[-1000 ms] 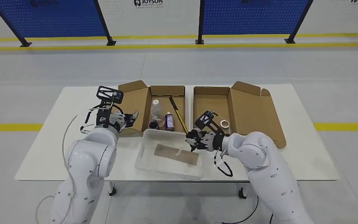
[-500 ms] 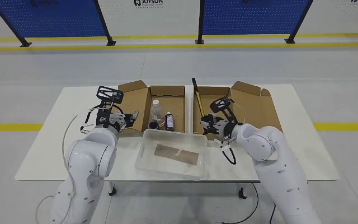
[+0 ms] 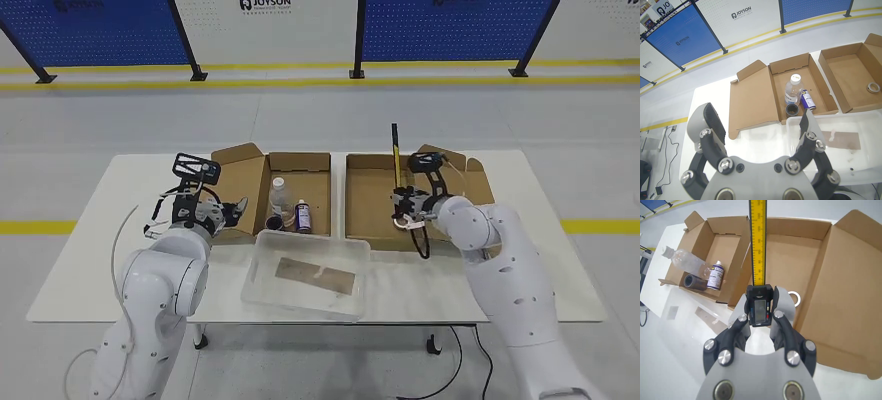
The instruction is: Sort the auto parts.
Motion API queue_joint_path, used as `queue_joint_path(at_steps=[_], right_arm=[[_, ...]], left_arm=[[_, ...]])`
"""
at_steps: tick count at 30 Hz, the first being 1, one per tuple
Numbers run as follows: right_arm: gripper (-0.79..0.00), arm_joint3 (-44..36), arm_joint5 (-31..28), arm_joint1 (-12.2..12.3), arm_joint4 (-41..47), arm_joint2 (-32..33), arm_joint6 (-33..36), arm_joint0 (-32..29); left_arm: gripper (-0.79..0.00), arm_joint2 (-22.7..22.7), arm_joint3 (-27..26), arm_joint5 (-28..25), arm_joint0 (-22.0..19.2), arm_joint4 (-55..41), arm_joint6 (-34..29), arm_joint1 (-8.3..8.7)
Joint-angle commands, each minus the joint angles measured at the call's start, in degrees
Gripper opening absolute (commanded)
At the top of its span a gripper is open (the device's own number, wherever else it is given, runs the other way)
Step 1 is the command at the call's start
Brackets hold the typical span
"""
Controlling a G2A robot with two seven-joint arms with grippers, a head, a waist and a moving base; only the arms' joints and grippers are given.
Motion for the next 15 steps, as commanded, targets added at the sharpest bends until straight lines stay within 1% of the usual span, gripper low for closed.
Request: queue_joint_path(at_steps=[1,5,12,15], right_arm=[[-0.785,3.84,-0.02,-0.3,1.71,-0.68,-0.91,1.25],[-0.785,9.31,0.85,-1.27,3.96,-3.68,-2.3,3.43],[-0.785,18.43,-0.4,-2.86,9.14,-7.13,-5.71,6.72],[-0.785,21.56,-0.69,-3.34,9.89,-8.32,-5.97,8.07]], left_arm=[[0.0,0.0,0.0,0.0,0.0,0.0,0.0,0.0],[0.0,0.0,0.0,0.0,0.0,0.0,0.0,0.0],[0.0,0.0,0.0,0.0,0.0,0.0,0.0,0.0],[0.0,0.0,0.0,0.0,0.0,0.0,0.0,0.0]])
